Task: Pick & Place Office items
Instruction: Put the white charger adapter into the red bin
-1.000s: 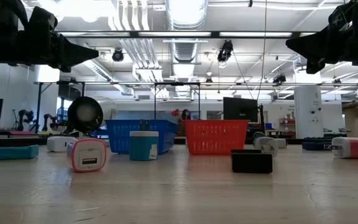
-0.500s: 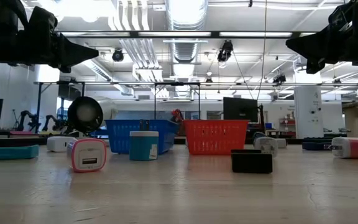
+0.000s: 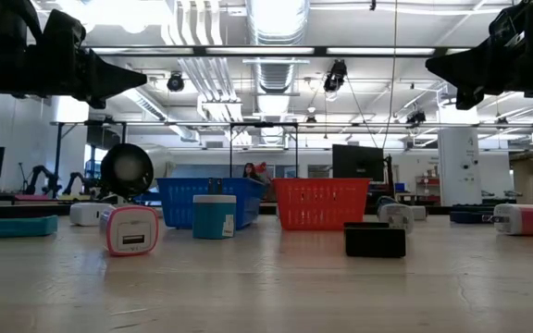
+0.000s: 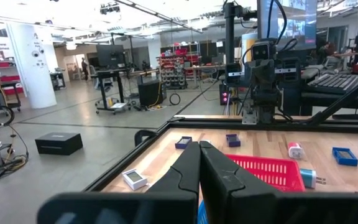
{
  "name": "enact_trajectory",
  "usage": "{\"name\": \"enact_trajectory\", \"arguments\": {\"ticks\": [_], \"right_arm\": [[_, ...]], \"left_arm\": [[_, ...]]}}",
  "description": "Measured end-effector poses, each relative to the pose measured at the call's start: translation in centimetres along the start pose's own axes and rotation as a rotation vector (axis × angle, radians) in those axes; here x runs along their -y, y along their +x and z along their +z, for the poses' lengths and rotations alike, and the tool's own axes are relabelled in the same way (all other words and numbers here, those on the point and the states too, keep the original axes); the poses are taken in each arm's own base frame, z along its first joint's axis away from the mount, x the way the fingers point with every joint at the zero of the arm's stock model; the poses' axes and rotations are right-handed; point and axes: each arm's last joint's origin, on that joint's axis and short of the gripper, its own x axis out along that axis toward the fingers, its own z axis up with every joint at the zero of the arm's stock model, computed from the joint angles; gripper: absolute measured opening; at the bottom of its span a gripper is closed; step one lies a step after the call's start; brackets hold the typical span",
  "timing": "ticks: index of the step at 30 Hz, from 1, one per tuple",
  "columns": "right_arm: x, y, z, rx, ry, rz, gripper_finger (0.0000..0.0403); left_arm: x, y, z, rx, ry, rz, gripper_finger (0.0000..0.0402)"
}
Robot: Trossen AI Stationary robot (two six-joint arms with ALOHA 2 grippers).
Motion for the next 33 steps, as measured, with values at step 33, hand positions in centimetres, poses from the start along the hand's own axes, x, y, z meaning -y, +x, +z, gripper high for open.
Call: {"name": "enact_trajectory", "arguments": {"ticks": [33], "right_arm": [[-0.1, 1.0, 2.5, 0.167, -0.063, -0.047, 0.0008]], "left_arm": [[0.0, 0.0, 0.0, 0.0, -0.003, 0.0, 0.0009]]}}
